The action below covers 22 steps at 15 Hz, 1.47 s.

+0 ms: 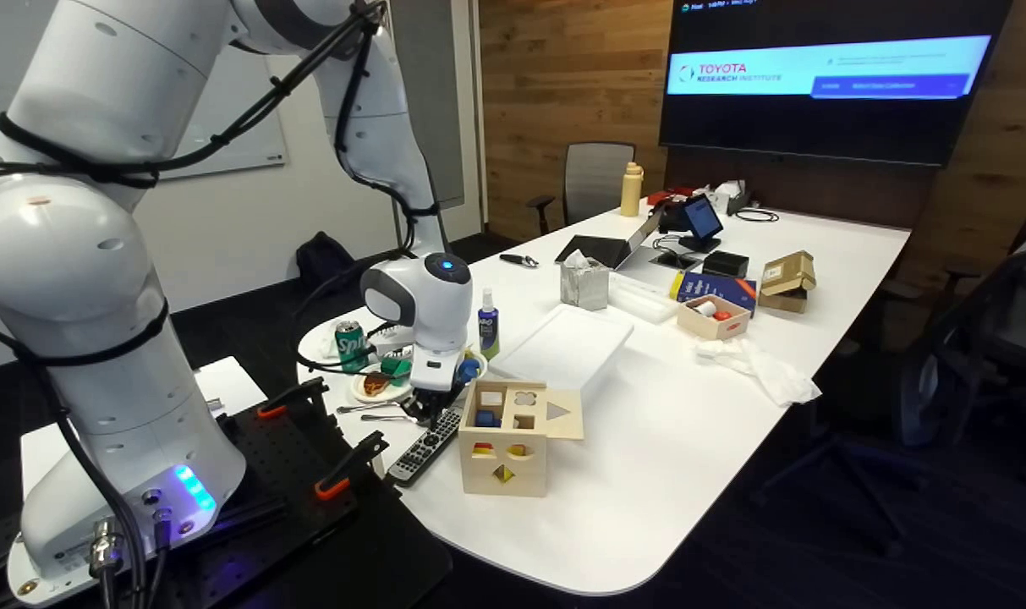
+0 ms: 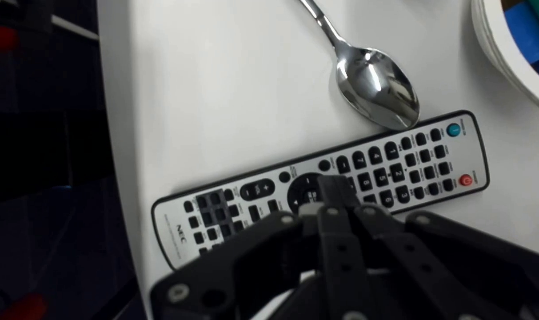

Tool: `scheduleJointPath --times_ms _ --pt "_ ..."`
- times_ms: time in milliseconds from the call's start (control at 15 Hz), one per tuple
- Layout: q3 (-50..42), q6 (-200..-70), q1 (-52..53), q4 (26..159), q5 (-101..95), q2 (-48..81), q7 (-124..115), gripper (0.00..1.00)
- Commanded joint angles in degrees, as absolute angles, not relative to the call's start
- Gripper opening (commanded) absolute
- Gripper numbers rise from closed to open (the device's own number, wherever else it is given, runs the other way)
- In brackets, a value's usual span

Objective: Move the remote backwards

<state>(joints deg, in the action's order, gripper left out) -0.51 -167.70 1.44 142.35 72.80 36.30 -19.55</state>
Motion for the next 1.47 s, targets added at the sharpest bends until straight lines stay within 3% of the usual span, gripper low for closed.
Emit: scheduleJointPath --times_ms 0,1400 --pt "-2.1 -165.2 2.4 140.9 70.4 37.5 -22.9 0.00" --pt "-4.7 -161.7 3.7 138.5 65.3 40.8 -31.6 0.00"
